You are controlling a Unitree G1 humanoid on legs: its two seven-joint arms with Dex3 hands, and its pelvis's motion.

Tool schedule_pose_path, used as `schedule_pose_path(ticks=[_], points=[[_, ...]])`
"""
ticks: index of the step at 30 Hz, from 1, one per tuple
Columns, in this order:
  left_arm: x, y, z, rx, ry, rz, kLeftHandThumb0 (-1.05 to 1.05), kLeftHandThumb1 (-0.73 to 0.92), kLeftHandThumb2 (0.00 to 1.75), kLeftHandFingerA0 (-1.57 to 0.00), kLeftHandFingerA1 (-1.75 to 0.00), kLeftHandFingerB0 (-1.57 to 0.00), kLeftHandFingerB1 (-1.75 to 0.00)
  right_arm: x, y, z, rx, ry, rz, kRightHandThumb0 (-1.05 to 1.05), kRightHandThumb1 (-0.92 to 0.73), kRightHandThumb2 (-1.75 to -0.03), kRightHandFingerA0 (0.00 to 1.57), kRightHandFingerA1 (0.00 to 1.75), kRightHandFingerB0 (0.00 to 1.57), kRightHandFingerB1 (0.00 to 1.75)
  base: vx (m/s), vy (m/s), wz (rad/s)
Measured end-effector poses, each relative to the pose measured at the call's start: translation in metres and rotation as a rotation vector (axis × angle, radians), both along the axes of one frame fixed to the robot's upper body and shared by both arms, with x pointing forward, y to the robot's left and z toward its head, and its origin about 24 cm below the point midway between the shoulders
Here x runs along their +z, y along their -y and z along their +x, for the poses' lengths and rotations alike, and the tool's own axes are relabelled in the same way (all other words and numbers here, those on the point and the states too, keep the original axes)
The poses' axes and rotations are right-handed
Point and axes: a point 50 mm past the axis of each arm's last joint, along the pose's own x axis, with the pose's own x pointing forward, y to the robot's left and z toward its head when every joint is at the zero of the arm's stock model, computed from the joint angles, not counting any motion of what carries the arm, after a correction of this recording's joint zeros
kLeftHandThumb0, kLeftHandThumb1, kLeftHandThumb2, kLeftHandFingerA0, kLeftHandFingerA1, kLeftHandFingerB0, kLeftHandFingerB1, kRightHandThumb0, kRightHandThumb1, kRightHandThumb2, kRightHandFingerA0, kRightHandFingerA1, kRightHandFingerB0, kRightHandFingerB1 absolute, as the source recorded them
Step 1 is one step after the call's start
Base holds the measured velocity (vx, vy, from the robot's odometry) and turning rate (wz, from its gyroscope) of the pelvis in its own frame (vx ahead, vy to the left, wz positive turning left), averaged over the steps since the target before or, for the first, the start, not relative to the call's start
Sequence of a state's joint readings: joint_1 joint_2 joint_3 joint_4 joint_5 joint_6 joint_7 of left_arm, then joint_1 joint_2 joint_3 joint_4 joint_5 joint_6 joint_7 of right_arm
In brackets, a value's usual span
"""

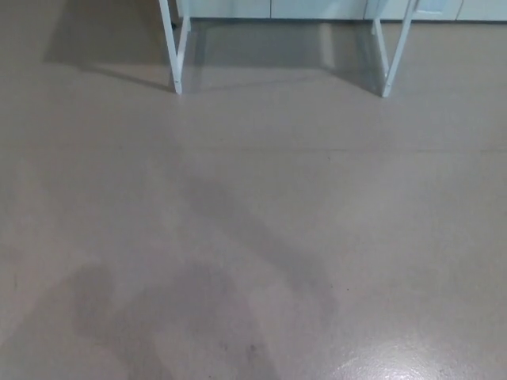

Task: The robot picks up a bottle from a person using its left hand and walk towards the table in frontand put the bottle on the table.

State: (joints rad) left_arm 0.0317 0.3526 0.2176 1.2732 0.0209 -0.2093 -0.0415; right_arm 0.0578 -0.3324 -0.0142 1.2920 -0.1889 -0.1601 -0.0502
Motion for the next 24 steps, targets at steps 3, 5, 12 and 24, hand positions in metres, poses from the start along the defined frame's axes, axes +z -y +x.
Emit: schedule_pose_path(ticks=[3, 5, 12, 24], points=[[-0.002, 0.002, -0.007, 0.010, -0.008, -0.007, -0.33, 0.55, 0.56, -0.72, -0.63, -0.32, -0.35, 0.001, 0.001, 0.000, 0.007, 0.015, -0.004, -0.33, -0.68, -0.60, 0.73, 0.60, 0.54, 0.43, 0.00, 0.000, 0.00], [-0.003, 0.002, -0.011, 0.011, -0.015, -0.007, -0.35, 0.57, 0.57, -0.66, -0.58, -0.32, -0.35, 0.001, 0.002, -0.002, 0.013, 0.015, -0.004, -0.34, -0.69, -0.61, 0.73, 0.59, 0.54, 0.43, 0.00, 0.000, 0.00], [-0.004, 0.004, -0.016, -0.027, -0.027, -0.008, -0.34, 0.59, 0.57, -0.70, -0.59, -0.32, -0.36, 0.000, 0.000, -0.011, 0.029, -0.009, -0.002, -0.32, -0.67, -0.60, 0.71, 0.55, 0.54, 0.43, 0.00, 0.000, 0.00], [-0.001, 0.006, -0.014, -0.076, 0.044, -0.040, -0.64, 0.41, 0.70, -0.17, -0.39, -0.08, -0.36, 0.000, -0.001, -0.009, 0.045, 0.005, 0.002, -0.36, -0.69, -0.61, 0.71, 0.57, 0.55, 0.43, 0.00, 0.000, 0.00]])
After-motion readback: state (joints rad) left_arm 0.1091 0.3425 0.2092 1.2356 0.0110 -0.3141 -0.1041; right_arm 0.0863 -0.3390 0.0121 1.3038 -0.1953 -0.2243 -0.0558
